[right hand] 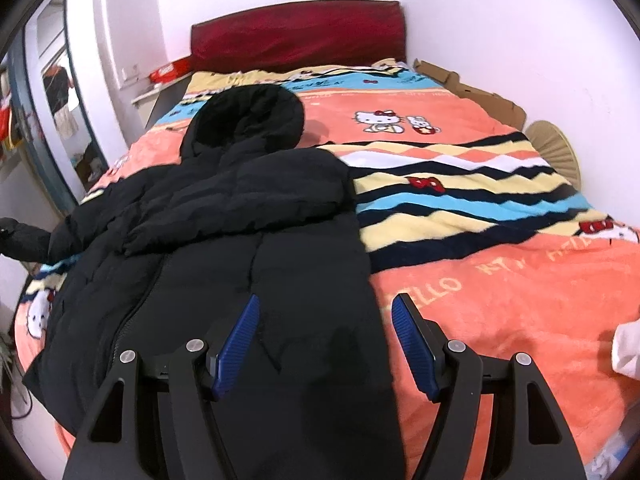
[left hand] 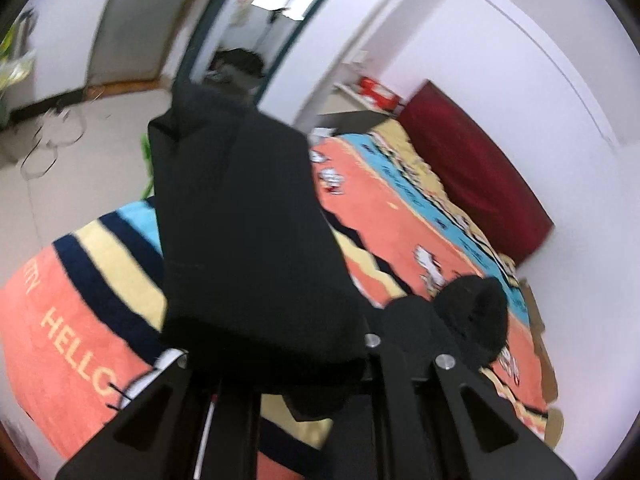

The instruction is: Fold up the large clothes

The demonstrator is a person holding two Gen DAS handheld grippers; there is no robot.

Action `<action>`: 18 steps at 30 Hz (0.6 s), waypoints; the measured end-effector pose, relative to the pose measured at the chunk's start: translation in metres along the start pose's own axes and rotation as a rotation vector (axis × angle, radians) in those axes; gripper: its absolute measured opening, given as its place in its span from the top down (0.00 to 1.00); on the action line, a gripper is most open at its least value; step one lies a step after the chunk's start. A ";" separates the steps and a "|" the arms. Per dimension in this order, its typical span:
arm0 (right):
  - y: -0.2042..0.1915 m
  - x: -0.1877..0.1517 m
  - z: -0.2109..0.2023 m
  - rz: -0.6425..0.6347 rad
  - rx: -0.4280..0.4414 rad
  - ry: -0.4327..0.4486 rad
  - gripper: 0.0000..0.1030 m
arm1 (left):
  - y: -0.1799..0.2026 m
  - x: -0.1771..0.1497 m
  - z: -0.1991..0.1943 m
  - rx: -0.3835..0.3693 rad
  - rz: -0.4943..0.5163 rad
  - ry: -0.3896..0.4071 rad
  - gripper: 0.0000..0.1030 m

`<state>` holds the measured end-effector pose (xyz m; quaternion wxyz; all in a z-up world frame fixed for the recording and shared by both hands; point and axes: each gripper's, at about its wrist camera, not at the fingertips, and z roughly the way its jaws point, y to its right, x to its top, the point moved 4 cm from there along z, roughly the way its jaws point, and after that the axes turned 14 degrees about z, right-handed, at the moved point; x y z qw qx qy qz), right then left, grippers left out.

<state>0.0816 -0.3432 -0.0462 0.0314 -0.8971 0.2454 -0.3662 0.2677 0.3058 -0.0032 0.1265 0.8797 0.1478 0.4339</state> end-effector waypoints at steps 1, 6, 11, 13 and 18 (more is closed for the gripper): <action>0.007 0.003 -0.001 0.020 0.003 0.008 0.34 | 0.013 0.003 -0.003 -0.007 0.022 0.001 0.89; 0.031 0.013 -0.006 0.082 0.021 0.037 0.34 | 0.101 0.014 -0.017 -0.057 0.170 0.011 0.89; 0.054 0.020 -0.013 0.122 0.045 0.055 0.34 | 0.187 0.003 -0.028 -0.110 0.291 0.010 0.89; 0.064 0.025 -0.016 0.133 0.047 0.069 0.34 | 0.216 -0.003 -0.026 -0.124 0.327 0.000 0.89; 0.078 0.037 -0.018 0.112 0.041 0.082 0.34 | 0.292 -0.033 -0.014 -0.149 0.412 -0.040 0.89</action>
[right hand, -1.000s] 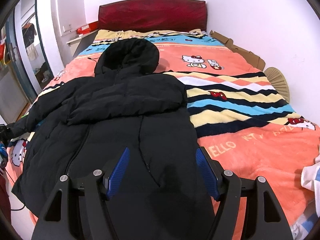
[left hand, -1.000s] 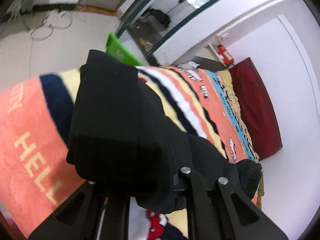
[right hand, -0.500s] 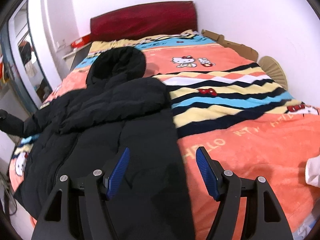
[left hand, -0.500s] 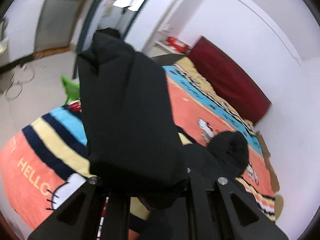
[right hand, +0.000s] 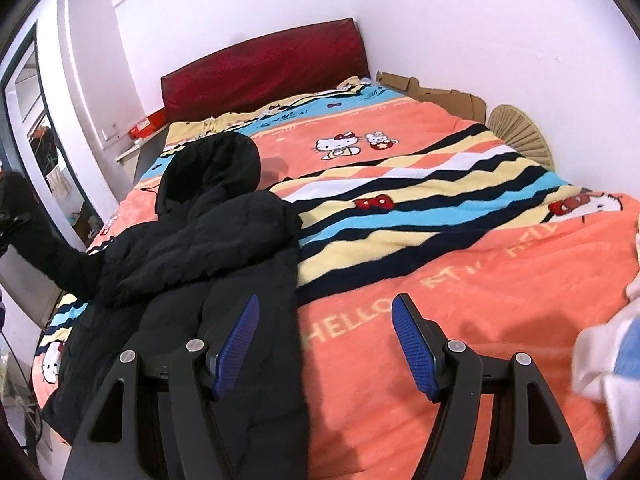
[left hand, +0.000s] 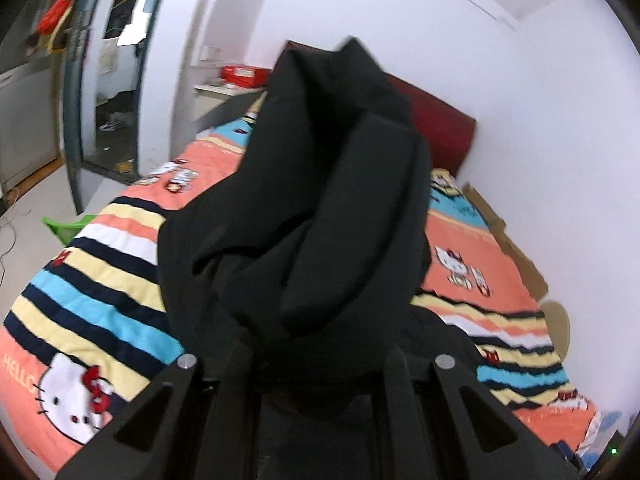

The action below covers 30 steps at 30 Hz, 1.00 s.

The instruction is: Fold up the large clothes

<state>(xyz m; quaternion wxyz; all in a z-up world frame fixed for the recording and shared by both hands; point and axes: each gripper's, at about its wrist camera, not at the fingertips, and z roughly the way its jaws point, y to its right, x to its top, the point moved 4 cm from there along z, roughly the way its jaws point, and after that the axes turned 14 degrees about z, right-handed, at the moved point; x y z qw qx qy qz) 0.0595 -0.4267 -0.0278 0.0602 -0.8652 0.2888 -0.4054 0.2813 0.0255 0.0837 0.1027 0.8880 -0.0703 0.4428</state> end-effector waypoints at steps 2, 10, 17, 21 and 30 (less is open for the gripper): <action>0.002 0.006 0.001 -0.024 -0.004 0.003 0.34 | 0.028 0.000 0.012 -0.012 0.026 -0.018 0.89; 0.021 0.018 0.013 -0.015 0.002 0.004 0.34 | 0.111 -0.029 0.073 -0.023 0.120 -0.131 0.89; 0.047 0.019 0.030 0.085 -0.002 -0.031 0.34 | 0.157 -0.082 0.133 -0.012 0.183 -0.247 0.89; 0.053 0.014 0.039 0.111 -0.009 -0.048 0.34 | 0.175 -0.102 0.155 0.025 0.208 -0.299 0.89; 0.068 0.004 0.051 0.169 -0.023 -0.082 0.34 | 0.197 -0.122 0.171 0.056 0.261 -0.347 0.55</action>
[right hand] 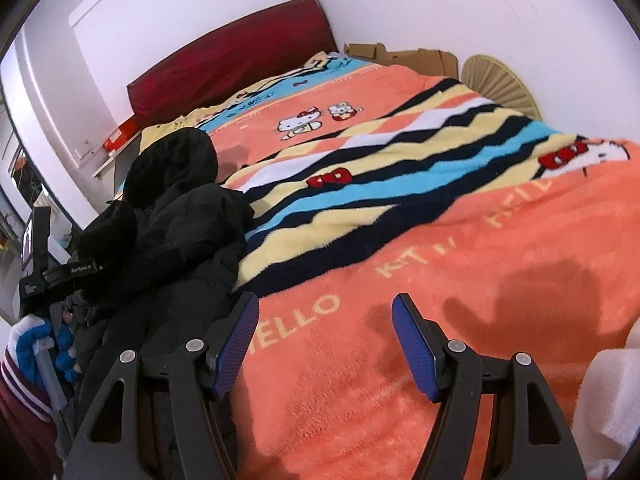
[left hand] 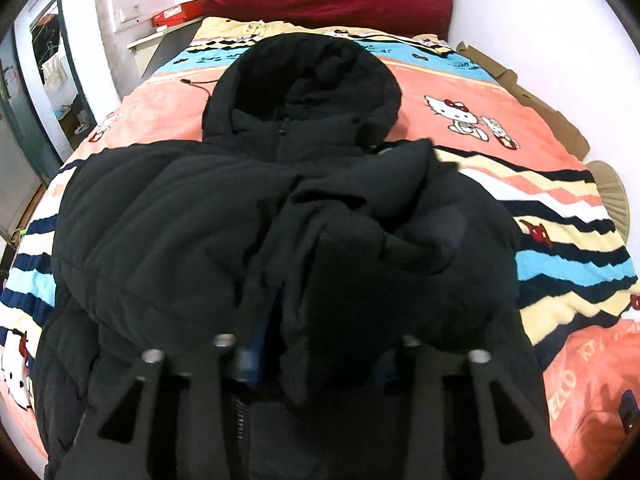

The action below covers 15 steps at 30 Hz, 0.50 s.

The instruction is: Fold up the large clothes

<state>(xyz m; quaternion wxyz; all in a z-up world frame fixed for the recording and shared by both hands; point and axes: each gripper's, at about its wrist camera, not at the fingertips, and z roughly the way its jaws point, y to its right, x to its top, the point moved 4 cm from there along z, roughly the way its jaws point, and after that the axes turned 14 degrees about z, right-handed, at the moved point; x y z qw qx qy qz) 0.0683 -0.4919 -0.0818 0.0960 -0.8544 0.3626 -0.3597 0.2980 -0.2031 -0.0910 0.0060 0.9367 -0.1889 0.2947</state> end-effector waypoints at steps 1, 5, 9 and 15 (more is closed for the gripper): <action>0.001 -0.001 0.001 0.004 0.000 -0.004 0.34 | 0.002 0.001 -0.003 -0.002 0.004 0.007 0.53; 0.002 -0.002 0.003 0.011 0.004 -0.011 0.34 | 0.009 0.007 -0.019 -0.022 0.019 0.035 0.48; 0.005 0.000 0.005 0.016 0.000 -0.005 0.33 | 0.009 0.008 -0.042 -0.093 0.015 0.079 0.48; 0.002 -0.004 0.006 -0.007 -0.018 -0.007 0.33 | -0.005 0.004 -0.082 -0.212 0.013 0.159 0.48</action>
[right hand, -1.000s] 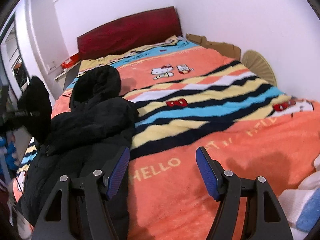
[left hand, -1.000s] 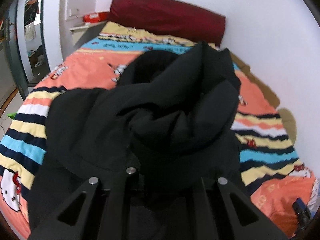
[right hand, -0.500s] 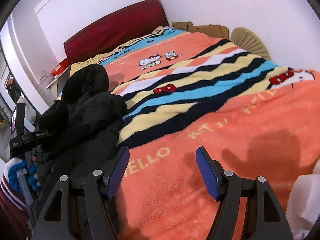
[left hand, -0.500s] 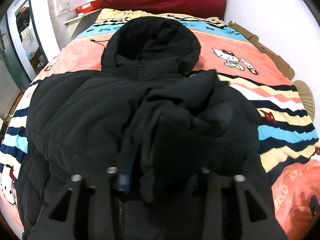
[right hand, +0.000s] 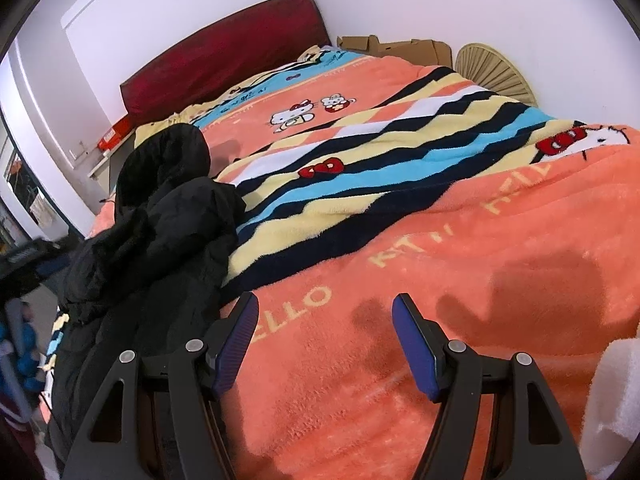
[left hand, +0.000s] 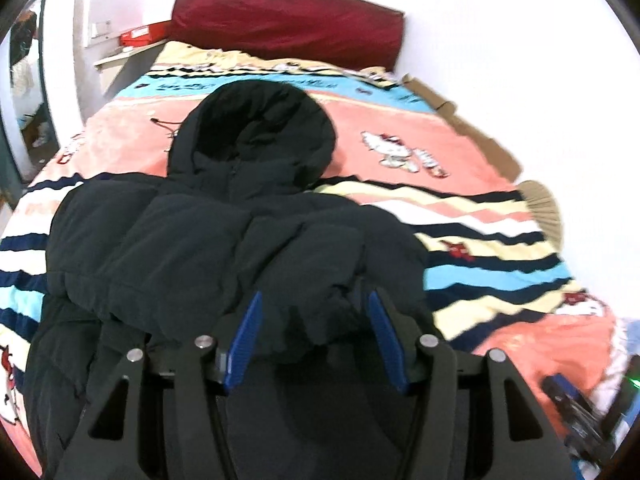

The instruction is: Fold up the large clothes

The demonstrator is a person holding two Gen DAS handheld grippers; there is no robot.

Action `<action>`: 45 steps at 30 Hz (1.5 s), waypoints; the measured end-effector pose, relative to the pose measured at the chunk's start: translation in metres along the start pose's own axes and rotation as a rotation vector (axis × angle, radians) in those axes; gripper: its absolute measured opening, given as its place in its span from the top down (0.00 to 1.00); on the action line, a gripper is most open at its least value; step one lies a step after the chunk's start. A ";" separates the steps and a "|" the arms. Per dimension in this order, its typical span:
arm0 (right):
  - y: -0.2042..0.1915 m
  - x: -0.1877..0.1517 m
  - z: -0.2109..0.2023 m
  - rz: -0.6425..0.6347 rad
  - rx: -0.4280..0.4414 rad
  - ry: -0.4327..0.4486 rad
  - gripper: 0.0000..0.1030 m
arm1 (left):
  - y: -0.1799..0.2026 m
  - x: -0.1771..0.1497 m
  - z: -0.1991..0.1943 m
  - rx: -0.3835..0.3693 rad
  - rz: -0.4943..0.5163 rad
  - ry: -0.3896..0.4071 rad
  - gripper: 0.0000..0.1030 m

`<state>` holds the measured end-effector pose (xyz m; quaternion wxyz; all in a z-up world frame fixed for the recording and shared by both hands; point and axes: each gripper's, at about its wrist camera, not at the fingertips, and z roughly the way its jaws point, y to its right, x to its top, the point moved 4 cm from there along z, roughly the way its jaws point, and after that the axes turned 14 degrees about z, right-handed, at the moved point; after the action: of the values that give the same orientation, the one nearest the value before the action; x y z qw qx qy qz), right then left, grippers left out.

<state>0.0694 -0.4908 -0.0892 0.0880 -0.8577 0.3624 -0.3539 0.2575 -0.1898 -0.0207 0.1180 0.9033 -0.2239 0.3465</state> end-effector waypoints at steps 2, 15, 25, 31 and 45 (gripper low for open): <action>-0.003 0.000 -0.002 -0.012 0.000 0.008 0.33 | -0.010 -0.002 -0.013 -0.012 0.013 0.016 0.48; -0.121 -0.020 0.013 -0.235 0.061 -0.027 0.32 | -0.174 -0.033 -0.041 0.179 -0.038 0.000 0.48; -0.300 -0.043 0.068 -0.465 0.195 -0.074 0.32 | -0.258 -0.030 -0.020 0.266 -0.045 -0.010 0.48; -0.350 -0.071 0.125 -0.507 0.197 -0.157 0.32 | -0.257 -0.023 0.035 0.190 -0.046 -0.052 0.48; -0.260 -0.037 0.156 -0.452 0.040 -0.159 0.26 | -0.261 -0.088 0.042 0.172 -0.006 -0.168 0.44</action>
<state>0.3015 -0.2945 -0.1183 0.0520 -0.9402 0.1462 -0.3032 0.3504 0.0512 -0.1262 0.0219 0.9365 -0.1998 0.2872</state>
